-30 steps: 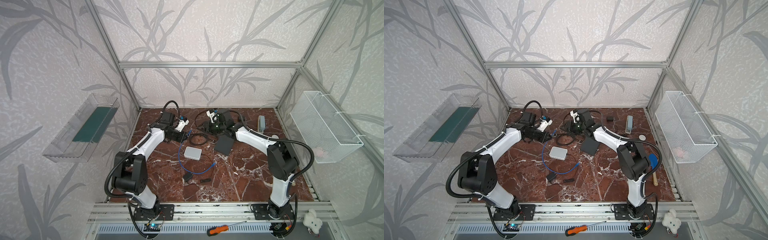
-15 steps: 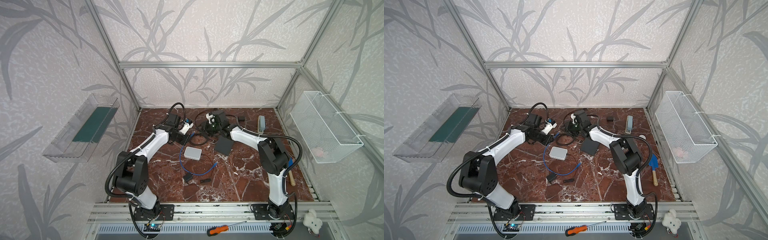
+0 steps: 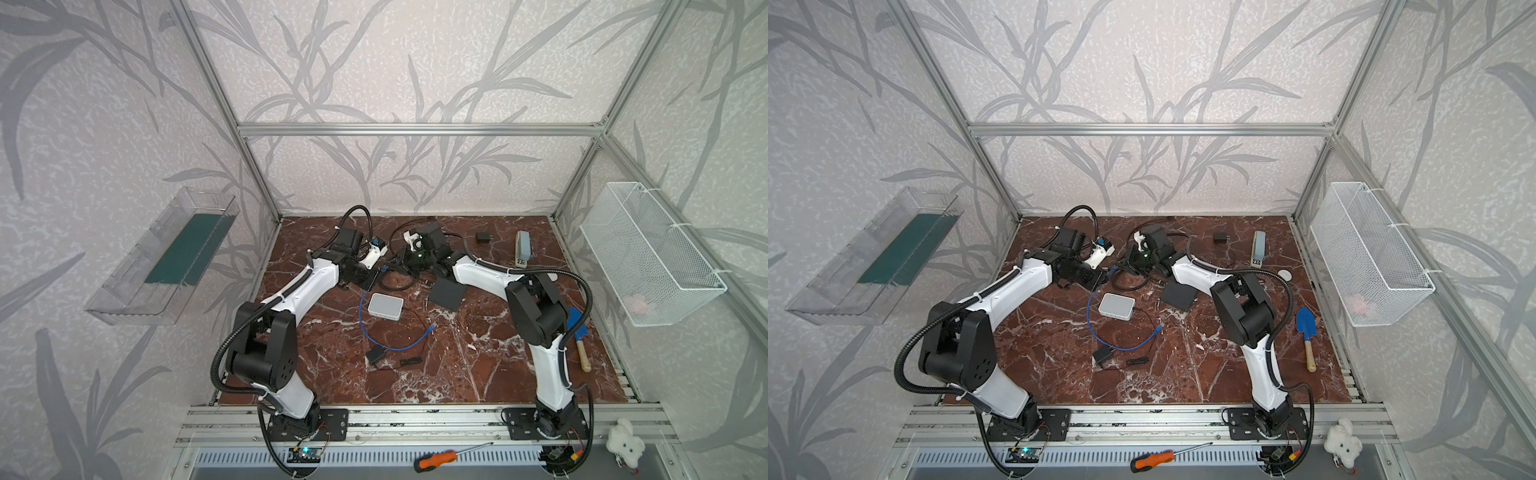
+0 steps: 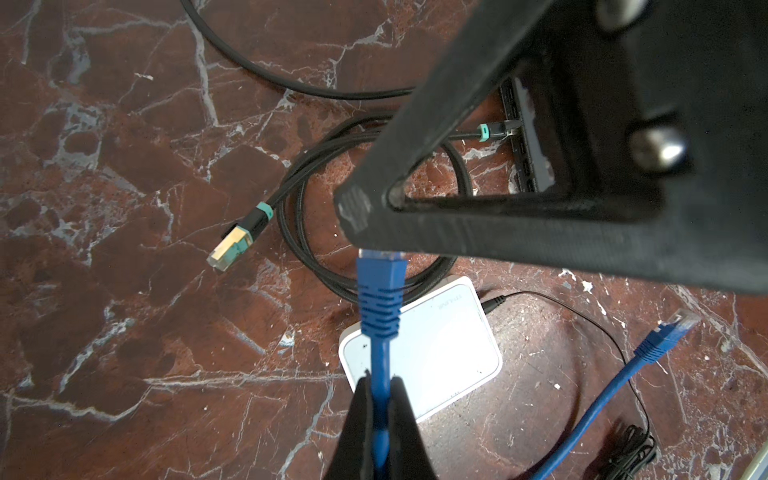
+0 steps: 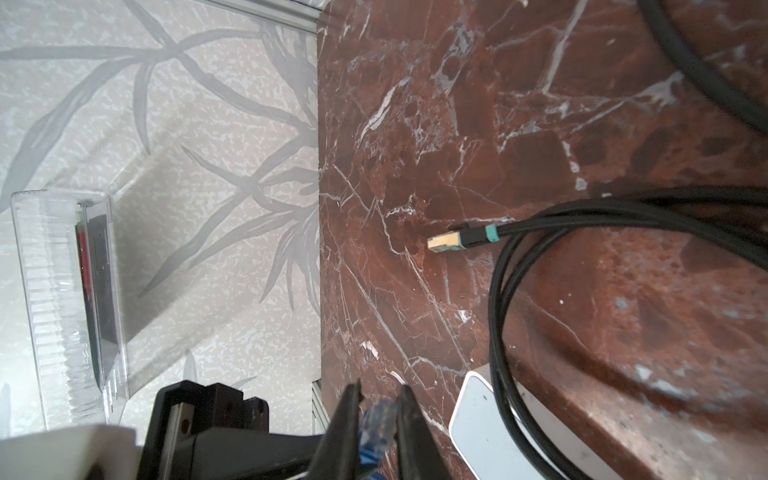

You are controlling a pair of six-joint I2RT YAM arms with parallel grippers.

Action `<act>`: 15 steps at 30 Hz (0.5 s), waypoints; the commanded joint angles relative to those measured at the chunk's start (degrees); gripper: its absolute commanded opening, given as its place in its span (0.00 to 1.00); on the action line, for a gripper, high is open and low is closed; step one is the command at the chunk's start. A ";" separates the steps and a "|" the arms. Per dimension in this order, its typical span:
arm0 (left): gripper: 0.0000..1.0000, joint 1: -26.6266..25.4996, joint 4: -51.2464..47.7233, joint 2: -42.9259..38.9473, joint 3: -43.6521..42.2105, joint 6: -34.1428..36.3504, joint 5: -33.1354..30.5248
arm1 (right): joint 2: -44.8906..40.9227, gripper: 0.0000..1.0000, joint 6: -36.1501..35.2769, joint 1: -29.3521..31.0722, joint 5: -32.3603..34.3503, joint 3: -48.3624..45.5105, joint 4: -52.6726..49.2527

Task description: Insert the plug into the switch port

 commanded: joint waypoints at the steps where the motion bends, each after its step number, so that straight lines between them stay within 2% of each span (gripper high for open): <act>1: 0.09 -0.23 1.38 -0.09 -0.77 -0.37 -1.71 | -0.51 0.13 -0.08 0.13 -1.04 -0.45 1.91; 4: 0.14 -0.16 2.47 0.13 -1.09 -2.28 -2.19 | -0.82 0.11 0.27 0.16 -1.52 -1.79 3.26; 8: 0.32 -0.14 6.54 0.62 -2.40 -6.63 0.84 | -0.80 0.10 0.27 0.40 -2.92 -2.47 4.67; 11: 0.33 -0.11 10.51 0.86 -3.91 -9.83 2.63 | -0.82 0.09 0.12 0.64 -3.53 -2.51 4.79; 15: 0.33 0.21 11.75 1.01 -4.74 -10.71 2.99 | -1.04 0.09 -0.07 0.59 -4.17 -2.86 5.10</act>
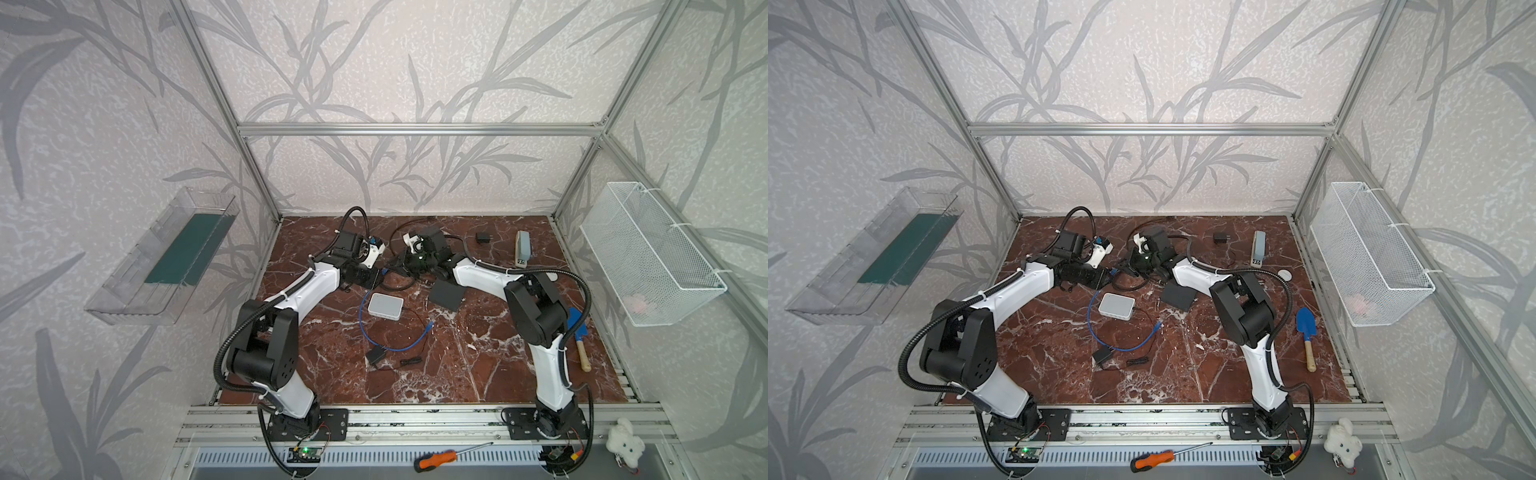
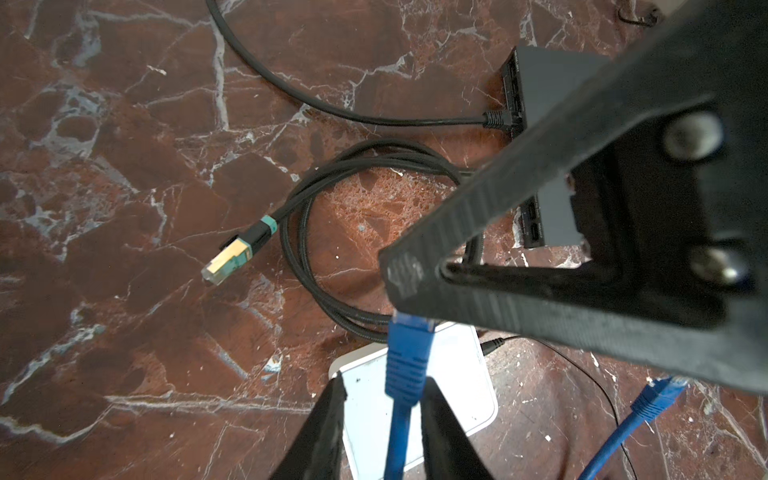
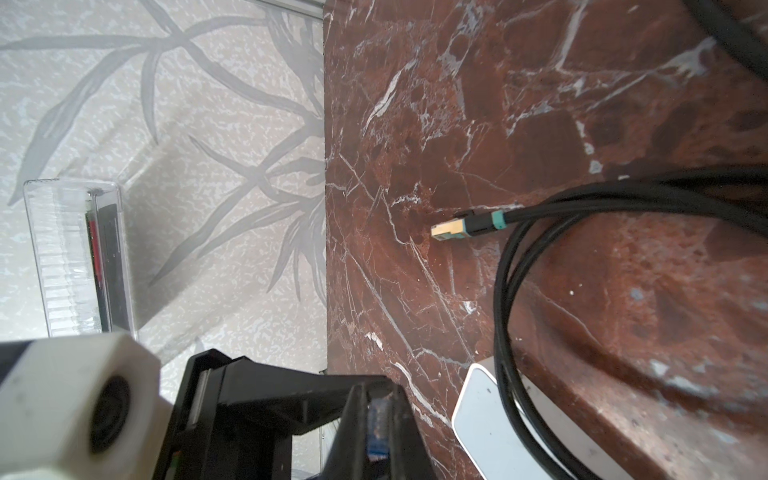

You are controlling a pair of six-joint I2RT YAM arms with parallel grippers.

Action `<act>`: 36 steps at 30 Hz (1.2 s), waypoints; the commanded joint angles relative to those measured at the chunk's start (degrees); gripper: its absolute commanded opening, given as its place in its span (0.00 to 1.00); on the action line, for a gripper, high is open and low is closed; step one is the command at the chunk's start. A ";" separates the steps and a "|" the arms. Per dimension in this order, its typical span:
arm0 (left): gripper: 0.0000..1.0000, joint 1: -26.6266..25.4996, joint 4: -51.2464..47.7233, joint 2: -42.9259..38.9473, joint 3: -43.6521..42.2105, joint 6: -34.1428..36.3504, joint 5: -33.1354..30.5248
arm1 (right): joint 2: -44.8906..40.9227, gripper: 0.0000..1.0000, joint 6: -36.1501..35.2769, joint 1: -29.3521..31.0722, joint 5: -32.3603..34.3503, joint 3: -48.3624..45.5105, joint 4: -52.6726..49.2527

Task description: Insert the plug into the switch port

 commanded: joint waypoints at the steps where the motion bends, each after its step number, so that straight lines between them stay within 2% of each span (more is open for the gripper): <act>1: 0.32 0.39 2.83 0.57 -0.74 -1.92 1.98 | -1.04 0.09 -0.61 0.38 -2.20 -0.59 2.02; 10: 0.18 1.37 5.14 0.62 -1.49 -3.63 4.99 | -0.81 0.08 -0.28 0.64 -3.65 -0.94 3.04; 15: 0.15 1.64 4.71 0.17 -2.16 -3.54 4.33 | -0.77 0.08 -0.53 0.62 -3.76 -1.46 3.17; 17: 0.13 1.73 4.57 -0.20 -2.58 -3.67 2.27 | -0.77 0.11 -1.59 0.54 -4.17 -1.56 2.78; 19: 0.11 1.65 2.58 -0.56 -2.63 -3.80 -1.14 | -1.07 0.19 -4.11 0.49 -4.11 -1.48 1.13; 21: 0.10 1.30 -0.86 -1.16 -2.99 -4.46 -5.26 | -1.83 0.26 -9.45 0.27 -2.46 -1.11 -3.28; 28: 0.10 -0.75 -4.39 -6.80 -9.33 -10.66 -15.08 | 0.23 0.39 -36.18 0.92 3.43 5.82 -22.93; 32: 0.10 -2.04 -5.57 -8.53 -11.52 -13.70 -19.32 | 2.18 0.44 -46.64 2.11 3.95 7.87 -27.02; 36: 0.10 -2.05 -4.82 -9.01 -12.83 -14.48 -20.25 | -1.67 0.53 -62.48 4.97 6.98 1.95 -23.69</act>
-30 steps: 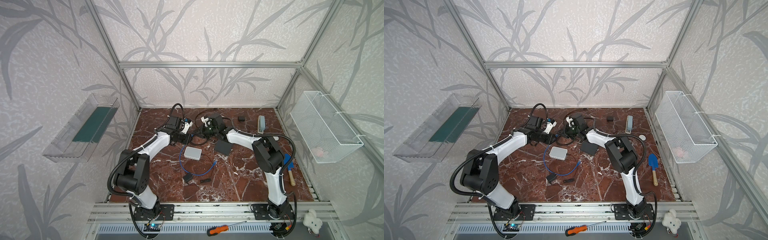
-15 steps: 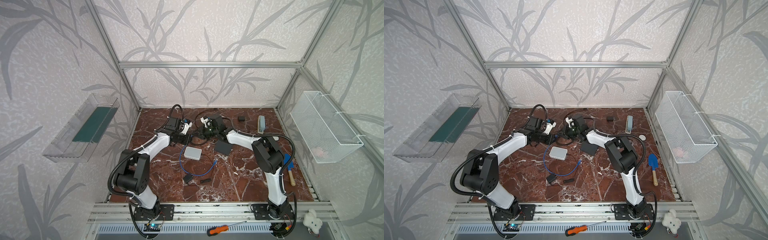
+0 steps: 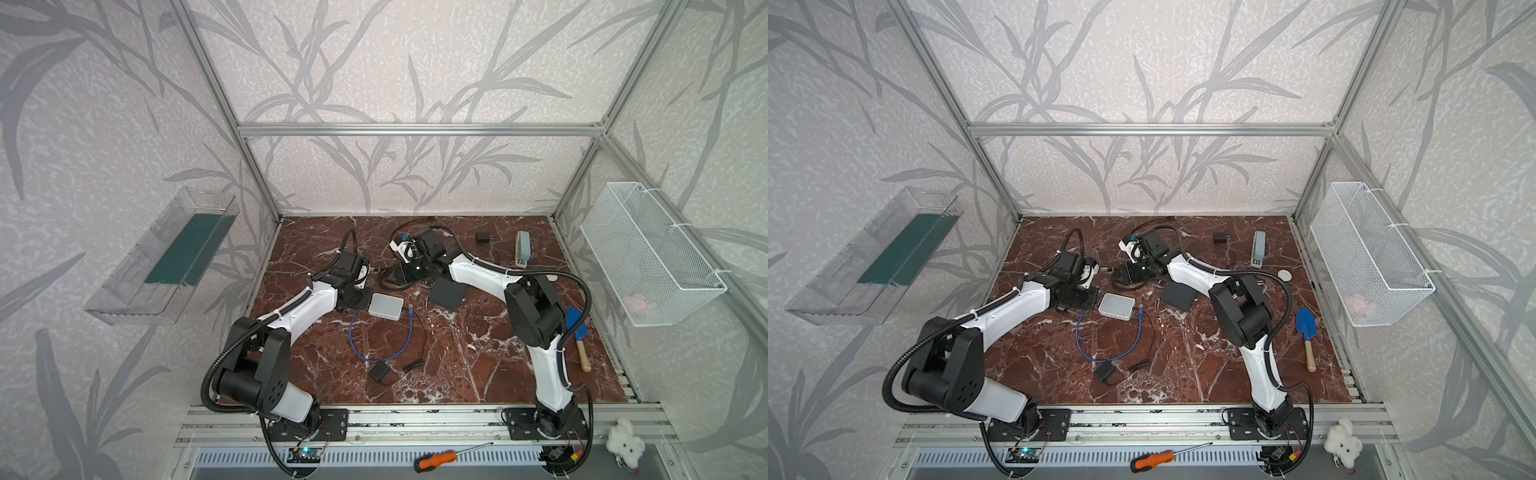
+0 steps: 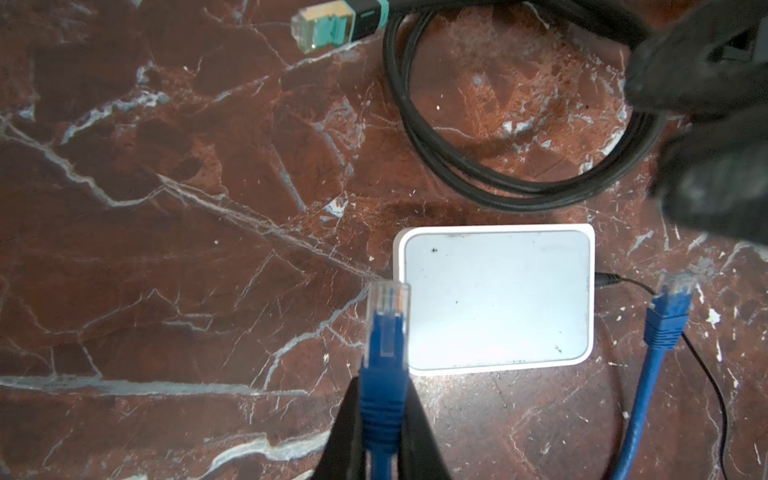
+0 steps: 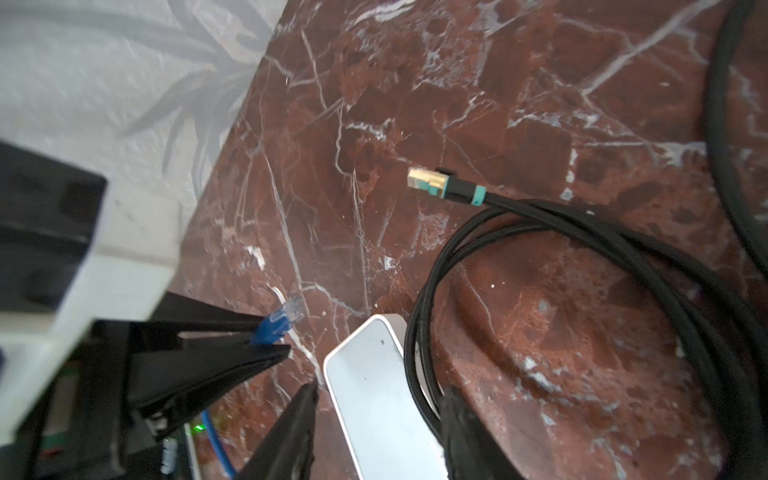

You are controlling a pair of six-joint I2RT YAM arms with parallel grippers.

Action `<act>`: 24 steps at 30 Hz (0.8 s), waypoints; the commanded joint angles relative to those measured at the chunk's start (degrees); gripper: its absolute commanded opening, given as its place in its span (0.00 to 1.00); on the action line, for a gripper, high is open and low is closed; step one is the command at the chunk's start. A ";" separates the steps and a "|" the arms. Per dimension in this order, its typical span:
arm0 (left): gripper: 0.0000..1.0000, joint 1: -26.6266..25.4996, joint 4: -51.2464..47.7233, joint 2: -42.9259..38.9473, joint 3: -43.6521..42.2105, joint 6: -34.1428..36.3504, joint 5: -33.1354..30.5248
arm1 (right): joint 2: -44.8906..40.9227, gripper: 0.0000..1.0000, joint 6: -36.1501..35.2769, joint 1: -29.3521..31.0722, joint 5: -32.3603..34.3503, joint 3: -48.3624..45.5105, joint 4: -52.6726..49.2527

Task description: Insert the plug into the switch port

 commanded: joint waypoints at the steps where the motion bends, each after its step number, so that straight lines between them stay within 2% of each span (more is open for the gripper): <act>1: 0.10 -0.02 -1.12 -1.12 -0.80 -2.40 -3.55 | -2.70 0.55 -19.09 2.55 2.42 -4.31 -2.03; 3: 0.10 -0.02 -1.70 -0.90 -0.29 -3.16 -3.54 | -3.37 0.59 -24.61 2.68 2.42 -5.67 -3.02; 5: 0.10 0.07 -1.72 -0.98 -0.33 -3.79 -2.75 | -3.88 0.69 -29.66 2.68 2.09 -6.98 -4.06; 11: 0.10 0.33 -2.11 -1.52 -0.83 -4.23 2.08 | -3.44 0.72 -38.14 3.32 6.85 -8.62 -5.19; 14: 0.10 0.33 -2.88 -1.68 -1.07 -4.55 2.98 | -3.08 0.73 -40.89 4.20 10.87 -9.70 -3.72; 18: 0.10 0.29 -4.33 -1.64 -1.41 -4.43 3.57 | -1.75 0.76 -43.64 5.59 12.09 -9.68 -4.62; 24: 0.10 0.25 -6.39 -1.60 -2.10 -5.10 4.63 | -0.08 0.78 -43.29 7.32 15.85 -10.40 -3.46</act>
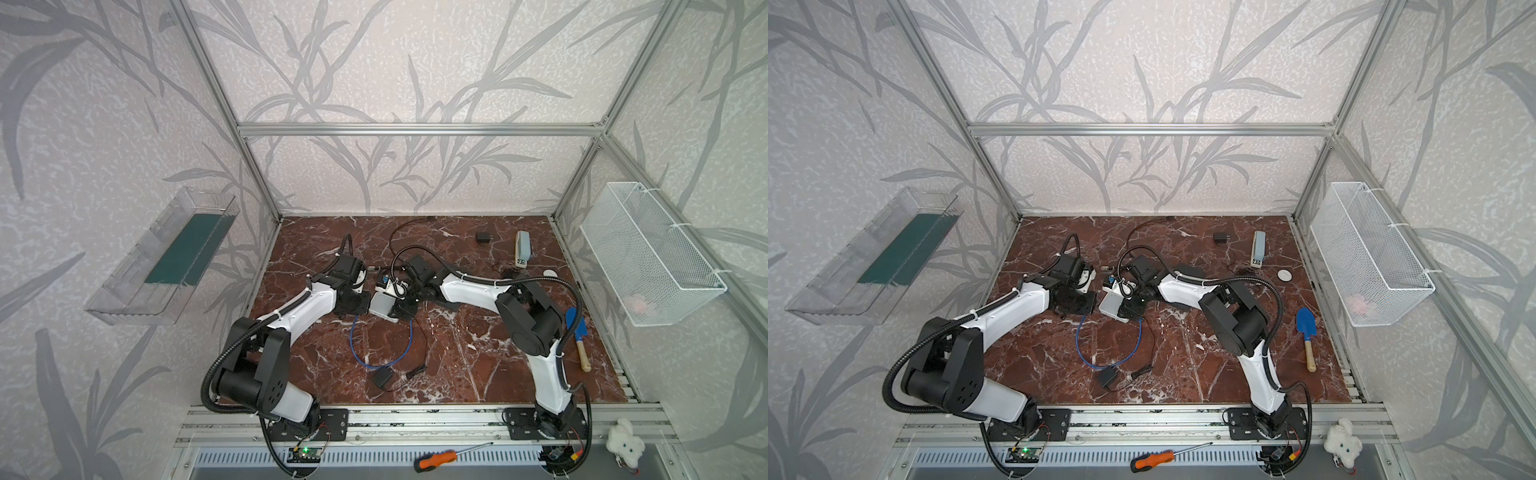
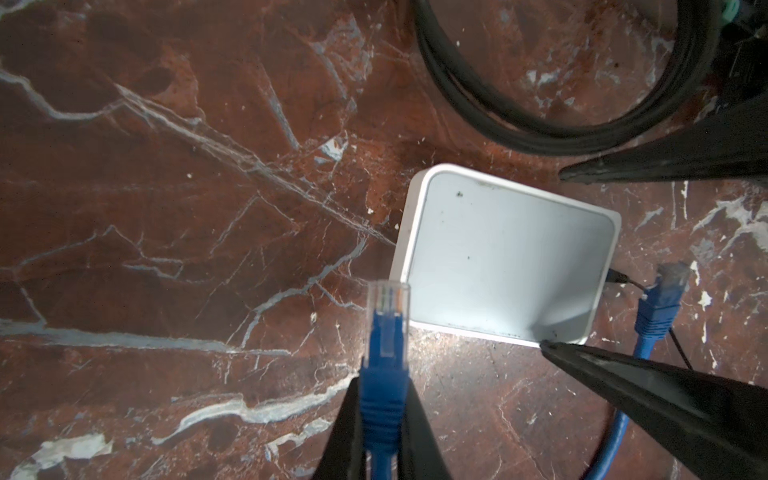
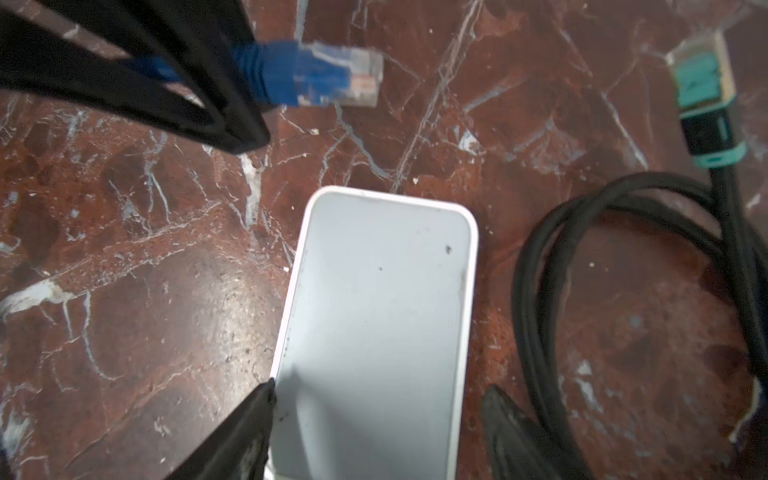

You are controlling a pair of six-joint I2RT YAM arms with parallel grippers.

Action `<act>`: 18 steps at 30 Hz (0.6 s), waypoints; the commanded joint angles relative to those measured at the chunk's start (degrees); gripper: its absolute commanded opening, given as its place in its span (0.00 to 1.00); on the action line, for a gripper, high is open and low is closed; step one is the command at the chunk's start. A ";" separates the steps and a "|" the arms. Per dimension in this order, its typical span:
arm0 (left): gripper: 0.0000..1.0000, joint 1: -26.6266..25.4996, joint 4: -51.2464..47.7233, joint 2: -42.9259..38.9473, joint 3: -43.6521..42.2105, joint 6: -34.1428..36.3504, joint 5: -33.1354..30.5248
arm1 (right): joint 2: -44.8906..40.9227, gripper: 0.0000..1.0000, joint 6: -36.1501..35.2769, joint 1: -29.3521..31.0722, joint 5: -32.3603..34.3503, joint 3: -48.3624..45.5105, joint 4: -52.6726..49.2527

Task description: Insert the plug into the switch port

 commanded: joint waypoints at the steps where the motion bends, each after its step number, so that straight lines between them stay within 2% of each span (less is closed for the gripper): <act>1: 0.10 -0.02 -3.01 -1.60 -1.29 -1.44 0.27 | 1.52 0.78 -1.81 1.45 4.88 -0.97 -2.13; 4: 0.08 0.07 -3.90 -1.28 -1.78 -2.57 -3.14 | 2.67 0.78 -0.20 2.07 5.32 0.46 -2.66; 8: 0.08 0.25 -4.70 0.01 -0.99 -2.92 -4.48 | 2.72 0.87 3.34 2.38 4.12 2.01 -3.75; 11: 0.08 0.23 -4.19 0.38 -0.27 -3.03 -4.46 | 1.07 0.87 5.97 2.33 3.70 1.20 -3.08; 12: 0.08 0.25 -3.92 0.57 -0.16 -3.12 -4.32 | 0.62 0.89 6.15 2.36 3.39 0.92 -3.05; 13: 0.08 0.25 -3.62 0.70 -0.08 -3.21 -4.01 | 0.17 1.00 6.39 2.33 3.31 0.74 -3.32; 18: 0.08 0.25 -2.90 1.65 0.46 -3.09 -3.55 | -0.84 0.99 6.73 2.37 3.15 0.93 -5.84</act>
